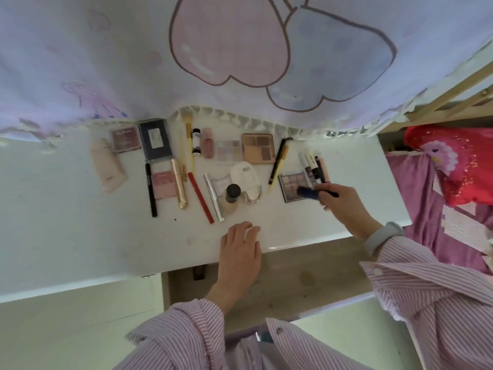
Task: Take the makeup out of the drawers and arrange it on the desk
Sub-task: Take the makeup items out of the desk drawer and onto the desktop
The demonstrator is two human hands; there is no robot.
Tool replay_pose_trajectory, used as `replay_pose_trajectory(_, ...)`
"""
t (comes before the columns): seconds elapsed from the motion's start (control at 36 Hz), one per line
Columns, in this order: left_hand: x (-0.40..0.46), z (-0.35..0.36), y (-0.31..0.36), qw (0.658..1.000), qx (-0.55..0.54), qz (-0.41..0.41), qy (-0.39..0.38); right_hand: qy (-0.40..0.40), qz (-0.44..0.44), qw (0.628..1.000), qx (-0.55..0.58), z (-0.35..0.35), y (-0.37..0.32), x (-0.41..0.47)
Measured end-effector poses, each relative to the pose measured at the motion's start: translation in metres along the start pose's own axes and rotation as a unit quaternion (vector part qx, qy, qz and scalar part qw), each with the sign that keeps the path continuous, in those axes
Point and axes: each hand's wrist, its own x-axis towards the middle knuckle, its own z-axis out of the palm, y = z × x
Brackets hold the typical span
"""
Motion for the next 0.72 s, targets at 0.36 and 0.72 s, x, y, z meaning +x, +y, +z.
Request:
replay_pose_trajectory(0.36,0.024,0.06,0.053,0.982,0.136,-0.124,-0.039,0.181,-0.016,0.983,0.0,-0.026,0.059,0.098)
replay_pose_trajectory(0.72,0.023,0.072,0.054,0.969,0.197,-0.144,-0.034,0.062,-0.094,0.99,-0.088,-0.02,0.088,0.099)
